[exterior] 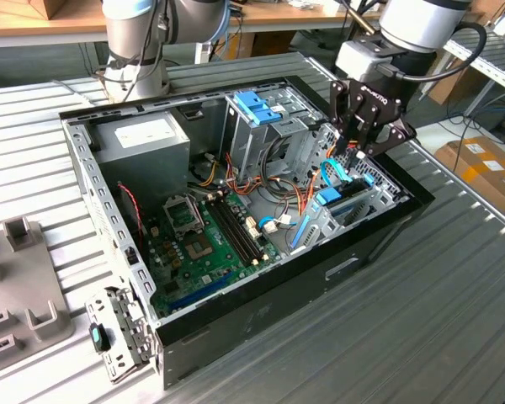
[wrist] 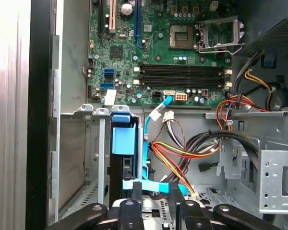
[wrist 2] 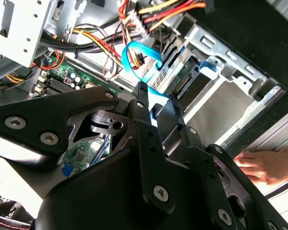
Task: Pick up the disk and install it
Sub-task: 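Insert the second disk wire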
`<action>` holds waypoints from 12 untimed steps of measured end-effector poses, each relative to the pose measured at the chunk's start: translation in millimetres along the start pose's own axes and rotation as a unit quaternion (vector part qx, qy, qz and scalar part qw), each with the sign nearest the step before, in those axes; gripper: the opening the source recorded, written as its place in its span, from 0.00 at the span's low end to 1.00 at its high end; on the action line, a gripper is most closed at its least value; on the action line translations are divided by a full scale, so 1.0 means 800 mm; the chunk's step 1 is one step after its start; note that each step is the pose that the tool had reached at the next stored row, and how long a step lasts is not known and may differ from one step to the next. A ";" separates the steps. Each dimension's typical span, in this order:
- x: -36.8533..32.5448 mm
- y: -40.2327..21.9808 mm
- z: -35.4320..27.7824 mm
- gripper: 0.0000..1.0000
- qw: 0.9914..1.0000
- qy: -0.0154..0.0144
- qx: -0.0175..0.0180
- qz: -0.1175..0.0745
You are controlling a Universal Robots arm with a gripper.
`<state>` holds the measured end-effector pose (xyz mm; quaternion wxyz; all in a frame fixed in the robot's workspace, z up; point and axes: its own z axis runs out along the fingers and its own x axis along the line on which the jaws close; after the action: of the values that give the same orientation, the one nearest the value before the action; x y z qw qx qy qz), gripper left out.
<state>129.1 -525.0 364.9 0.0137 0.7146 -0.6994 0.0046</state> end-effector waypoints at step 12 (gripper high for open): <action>-0.0036 -0.0245 -0.0004 0.36 1.000 0.000 0.000 0.000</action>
<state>148.6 -521.7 364.9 0.0137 0.7147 -0.6993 0.0046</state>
